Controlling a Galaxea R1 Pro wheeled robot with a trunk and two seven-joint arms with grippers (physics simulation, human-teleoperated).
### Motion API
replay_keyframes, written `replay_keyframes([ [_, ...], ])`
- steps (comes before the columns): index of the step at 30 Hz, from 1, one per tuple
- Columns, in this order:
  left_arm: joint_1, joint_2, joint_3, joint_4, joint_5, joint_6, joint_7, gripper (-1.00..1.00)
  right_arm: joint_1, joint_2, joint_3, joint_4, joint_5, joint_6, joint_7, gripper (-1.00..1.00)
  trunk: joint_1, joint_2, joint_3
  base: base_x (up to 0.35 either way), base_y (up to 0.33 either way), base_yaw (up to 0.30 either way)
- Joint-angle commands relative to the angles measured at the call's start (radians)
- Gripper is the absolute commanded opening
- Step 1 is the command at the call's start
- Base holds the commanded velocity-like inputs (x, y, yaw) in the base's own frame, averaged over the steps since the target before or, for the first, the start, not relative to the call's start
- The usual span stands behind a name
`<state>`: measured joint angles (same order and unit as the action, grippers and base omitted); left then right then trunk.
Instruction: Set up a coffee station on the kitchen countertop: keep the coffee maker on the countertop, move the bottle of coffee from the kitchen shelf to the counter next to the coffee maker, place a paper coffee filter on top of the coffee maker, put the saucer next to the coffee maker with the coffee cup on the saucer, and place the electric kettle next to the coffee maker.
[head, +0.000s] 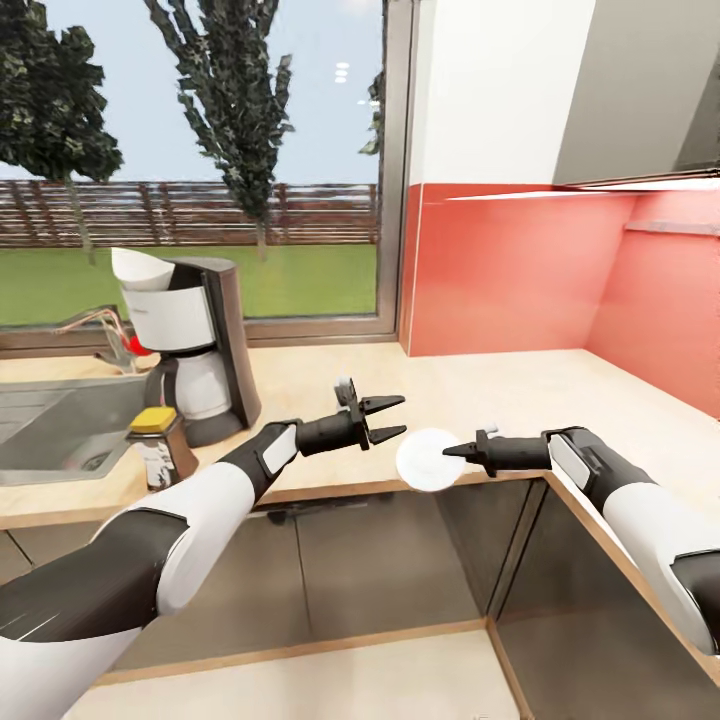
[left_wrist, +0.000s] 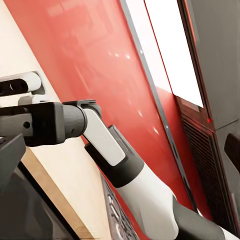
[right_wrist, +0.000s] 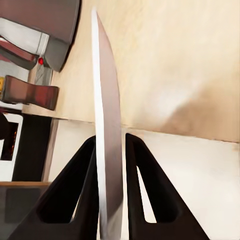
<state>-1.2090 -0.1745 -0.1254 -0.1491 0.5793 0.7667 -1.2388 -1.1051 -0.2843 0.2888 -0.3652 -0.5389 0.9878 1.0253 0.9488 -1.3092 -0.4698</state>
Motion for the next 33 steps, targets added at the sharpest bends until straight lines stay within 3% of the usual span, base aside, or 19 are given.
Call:
replay_keyframes([
  [1,-0.001,0.0,-0.007,0.001,0.008,0.008,-0.002,1.0,-0.001,-0.001,0.004,-0.001,-0.004,0.005,0.005,-1.0,0.0,-0.001,-0.001,-0.134,0.0,0.0],
  [9,0.001,0.0,-0.008,0.001,0.008,0.007,-0.003,1.0,-0.001,-0.001,0.004,-0.003,-0.004,0.005,0.005,-1.0,0.0,-0.001,-0.001,-0.128,0.0,0.0],
  [10,0.005,0.0,-0.03,0.001,0.007,0.0,-0.023,1.0,-0.001,-0.001,0.004,-0.004,-0.004,0.005,0.004,-1.0,0.0,-0.001,-0.001,-0.013,0.0,0.0],
  [12,0.013,0.0,-0.114,0.004,0.007,-0.041,-0.091,1.0,-0.001,-0.001,0.004,-0.004,-0.004,0.005,0.005,-1.0,0.0,-0.001,-0.001,-0.007,0.0,0.0],
  [13,0.034,0.0,-0.286,0.007,0.008,-0.13,-0.226,1.0,-0.001,-0.001,0.004,-0.004,-0.004,0.005,0.004,-1.0,0.0,-0.001,-0.001,-0.002,0.0,0.0],
  [15,0.041,0.0,-0.358,0.017,0.008,-0.177,-0.282,1.0,-0.001,-0.001,0.004,-0.004,-0.004,0.005,0.004,-1.0,0.0,-0.001,-0.001,-0.001,0.0,0.0],
  [17,0.049,0.0,-0.404,0.061,0.008,-0.214,-0.317,1.0,-0.001,-0.001,0.004,-0.004,-0.004,0.005,0.004,-1.0,0.0,-0.001,-0.001,0.0,0.0,0.0],
  [19,0.068,0.0,-0.43,0.109,0.008,-0.287,-0.332,1.0,-0.001,-0.001,0.004,-0.004,-0.003,0.005,0.004,-1.0,0.0,-0.001,-0.001,0.0,0.0,0.0],
  [25,0.118,0.0,-0.436,0.122,0.007,-0.319,-0.332,1.0,-0.001,-0.001,0.004,-0.004,-0.003,0.005,0.004,-1.0,0.0,-0.001,-0.001,0.0,0.0,0.0],
  [30,0.201,0.0,-0.475,0.123,0.007,-0.324,-0.332,1.0,-0.001,-0.001,0.004,-0.004,-0.003,0.005,0.004,-1.0,0.0,-0.001,-0.001,0.0,0.0,0.0],
  [33,0.295,0.007,-0.504,0.123,0.007,-0.325,-0.332,1.0,-0.001,-0.001,0.004,-0.004,-0.003,0.005,0.004,-1.0,0.0,-0.001,-0.001,0.0,0.0,0.0],
])
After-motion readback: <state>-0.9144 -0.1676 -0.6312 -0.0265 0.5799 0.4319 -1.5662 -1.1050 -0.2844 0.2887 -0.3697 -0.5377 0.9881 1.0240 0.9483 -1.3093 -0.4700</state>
